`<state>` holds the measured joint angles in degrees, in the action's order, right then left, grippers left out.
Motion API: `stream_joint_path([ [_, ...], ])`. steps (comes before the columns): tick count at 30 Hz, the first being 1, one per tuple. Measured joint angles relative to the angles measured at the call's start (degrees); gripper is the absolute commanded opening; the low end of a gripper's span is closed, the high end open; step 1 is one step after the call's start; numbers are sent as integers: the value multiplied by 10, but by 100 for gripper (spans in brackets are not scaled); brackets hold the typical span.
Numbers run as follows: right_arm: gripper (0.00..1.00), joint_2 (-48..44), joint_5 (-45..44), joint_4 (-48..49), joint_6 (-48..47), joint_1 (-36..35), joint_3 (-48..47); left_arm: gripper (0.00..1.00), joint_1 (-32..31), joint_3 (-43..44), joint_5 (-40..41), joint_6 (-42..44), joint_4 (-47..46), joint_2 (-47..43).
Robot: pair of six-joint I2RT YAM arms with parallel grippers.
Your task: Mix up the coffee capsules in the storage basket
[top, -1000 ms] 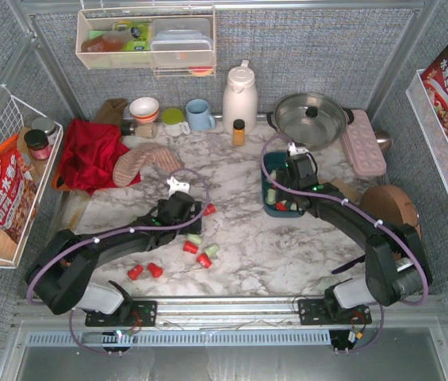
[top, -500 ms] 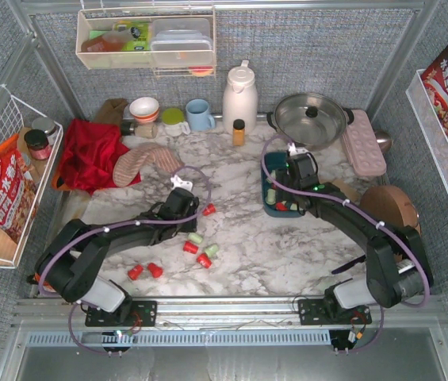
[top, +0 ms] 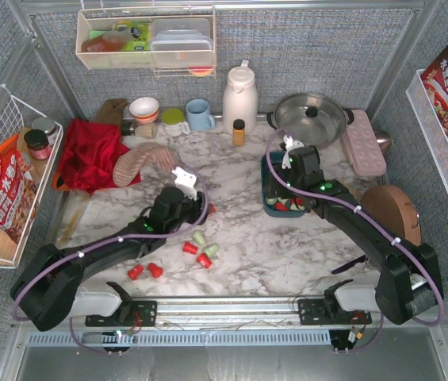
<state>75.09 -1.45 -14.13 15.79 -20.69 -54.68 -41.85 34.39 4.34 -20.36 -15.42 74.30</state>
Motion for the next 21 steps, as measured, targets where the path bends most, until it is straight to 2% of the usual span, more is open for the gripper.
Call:
stream_joint_path([
  [5, 63, -7, 89, -28, 11, -9, -30, 44, -51, -50, -22, 107, -179, -4],
  [9, 63, -11, 153, -28, 24, -19, -42, 44, -104, -78, -54, 225, -328, 45],
  [13, 63, -9, 205, -29, 40, -32, -40, 44, -126, -97, -81, 309, -471, 107],
  [17, 63, -9, 249, -4, 56, -47, -20, 44, -137, -116, -110, 355, -601, 150],
  [21, 63, -13, 281, 20, 73, -60, 8, 43, -141, -122, -131, 369, -688, 171],
])
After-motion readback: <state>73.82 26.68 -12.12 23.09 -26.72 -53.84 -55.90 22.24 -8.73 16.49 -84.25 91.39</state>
